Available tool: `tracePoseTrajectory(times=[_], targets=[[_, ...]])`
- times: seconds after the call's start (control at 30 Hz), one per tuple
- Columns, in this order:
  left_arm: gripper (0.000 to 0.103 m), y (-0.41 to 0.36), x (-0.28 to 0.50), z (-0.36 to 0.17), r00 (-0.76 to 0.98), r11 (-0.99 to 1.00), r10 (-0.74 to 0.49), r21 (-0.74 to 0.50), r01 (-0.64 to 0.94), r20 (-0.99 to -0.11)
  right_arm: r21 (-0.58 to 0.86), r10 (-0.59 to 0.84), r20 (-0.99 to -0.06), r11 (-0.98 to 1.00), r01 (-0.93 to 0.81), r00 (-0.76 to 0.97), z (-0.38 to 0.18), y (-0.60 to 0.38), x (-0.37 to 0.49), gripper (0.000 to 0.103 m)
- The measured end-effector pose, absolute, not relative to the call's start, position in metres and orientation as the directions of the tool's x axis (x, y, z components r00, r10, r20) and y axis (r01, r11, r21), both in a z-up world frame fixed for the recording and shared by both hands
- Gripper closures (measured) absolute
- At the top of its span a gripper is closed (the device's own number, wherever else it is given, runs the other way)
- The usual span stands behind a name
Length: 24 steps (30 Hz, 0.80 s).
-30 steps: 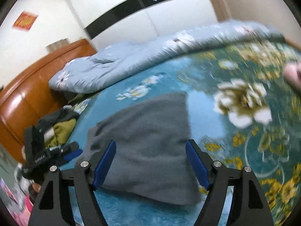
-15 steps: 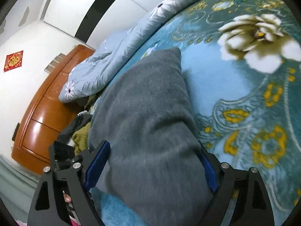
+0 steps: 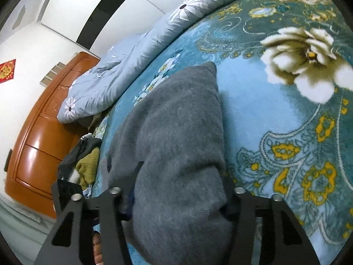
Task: Fold clothes
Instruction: 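Lift the folded sweatshirt with the left gripper while the right gripper holds its other end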
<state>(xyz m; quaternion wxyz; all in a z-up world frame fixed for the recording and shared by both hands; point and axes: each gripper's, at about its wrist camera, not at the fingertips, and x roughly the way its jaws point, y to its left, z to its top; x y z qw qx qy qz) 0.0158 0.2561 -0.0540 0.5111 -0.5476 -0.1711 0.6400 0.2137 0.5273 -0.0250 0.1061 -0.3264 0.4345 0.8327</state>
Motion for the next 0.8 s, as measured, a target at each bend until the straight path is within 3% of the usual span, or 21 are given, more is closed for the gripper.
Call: tracePoseTrajectory(times=[0.5,0.8], targets=[[0.063,0.205,0.049,0.018,0.069,-0.343,0.886,-0.750,-0.565,-0.458,0.629,-0.134,-0.571,-0.705,-0.327,-0.810,0.047,0.471,0.242,0.059],[0.062,0.235,0.080,0.080,0.081,-0.257,0.906,-0.693,-0.674,-0.415,0.600,-0.082,-0.488,-0.754,-0.265,-0.869,0.099,0.479,0.291,0.059]])
